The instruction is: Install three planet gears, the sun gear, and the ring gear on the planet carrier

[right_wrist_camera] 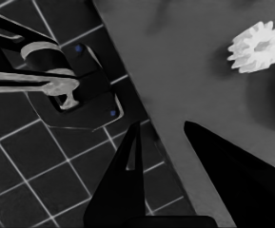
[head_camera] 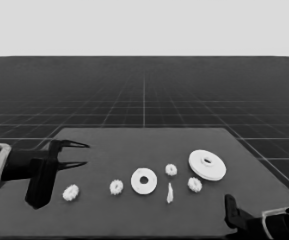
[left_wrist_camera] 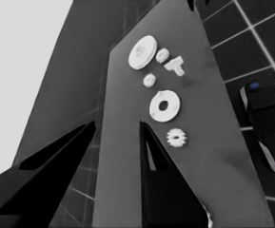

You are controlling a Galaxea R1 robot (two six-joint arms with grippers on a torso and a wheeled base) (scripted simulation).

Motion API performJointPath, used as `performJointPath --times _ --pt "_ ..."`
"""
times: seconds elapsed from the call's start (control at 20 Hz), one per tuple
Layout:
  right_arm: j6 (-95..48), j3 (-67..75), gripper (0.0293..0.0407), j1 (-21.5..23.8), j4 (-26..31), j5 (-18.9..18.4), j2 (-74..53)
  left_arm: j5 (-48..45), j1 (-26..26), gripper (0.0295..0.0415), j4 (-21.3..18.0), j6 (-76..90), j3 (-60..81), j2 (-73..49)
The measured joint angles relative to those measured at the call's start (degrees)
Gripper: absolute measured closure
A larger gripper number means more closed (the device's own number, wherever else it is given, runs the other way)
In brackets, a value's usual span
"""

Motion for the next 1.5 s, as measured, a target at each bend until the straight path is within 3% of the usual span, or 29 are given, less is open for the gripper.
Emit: performJointPath --times 0.05,0.1,0.15,0.2,0.25,0.3,0.35,0.4,0.5,0.6,0.7,0.75,0.85,1.2,1.3,1.5 --pt "-0.19 3.03 0.0407 -3.10 4.33 1.33 0.78 2.82 4.05 0.0415 -4.20 -0.15 4.08 -0.16" --pt "-0.11 1.69 0.0392 -1.93 2.55 0.77 0.46 1.69 2.56 0.0414 -2.50 -0.09 2.45 -0.10" --pt "-0.07 0.90 0.0363 -1.25 1.51 0.45 0.26 1.02 1.65 0.0396 -1.48 -0.05 1.44 -0.08" --pt "-0.04 0.45 0.0332 -0.86 0.89 0.25 0.15 0.62 1.12 0.0364 -0.88 -0.03 0.85 -0.06" --pt "-0.02 0.19 0.0320 -0.63 0.54 0.14 0.08 19.99 12.86 0.0325 23.42 -27.81 -1.53 -1.70" --pt "-0.01 0.04 0.0317 -0.51 0.33 0.08 0.05 39.17 17.96 0.0307 21.70 -54.48 -7.72 4.96" --pt "-0.01 -0.04 0.0316 -0.43 0.20 0.04 0.03 45.11 19.24 0.0312 11.17 -67.34 -16.63 10.92" --pt "0.00 -0.09 0.0315 -0.38 0.13 0.02 0.01 45.53 19.94 0.0318 3.55 -72.93 -24.25 14.16" --pt "0.00 -0.14 0.0315 -0.34 0.06 0.00 0.00 44.94 20.72 0.0324 -4.02 -76.13 -33.30 17.26" --pt "0.00 -0.15 0.0315 -0.33 0.04 -0.01 0.00 44.75 21.01 0.0326 -6.76 -76.60 -37.15 18.53" --pt "0.00 -0.16 0.0315 -0.32 0.03 -0.01 0.00 44.70 21.11 0.0326 -7.74 -76.61 -38.68 19.04" --pt "0.00 -0.16 0.0315 -0.32 0.03 -0.01 0.00 41.46 26.50 0.0326 -3.23 -76.19 -41.11 20.23" --pt "0.00 -0.16 0.0315 -0.32 0.03 -0.01 0.00 38.21 31.87 0.0326 0.46 -75.45 -44.86 22.16" --pt "0.00 -0.16 0.0315 -0.32 0.03 -0.01 0.00 36.43 34.16 0.0326 2.02 -74.89 -47.36 23.42" --pt "0.00 -0.16 0.0315 -0.32 0.03 -0.01 0.00 36.41 34.19 0.0397 2.05 -74.88 -47.40 23.44" --pt "0.00 -0.16 0.0315 -0.32 0.03 -0.01 0.00 36.40 34.16 0.0398 2.06 -74.88 -47.42 23.44"
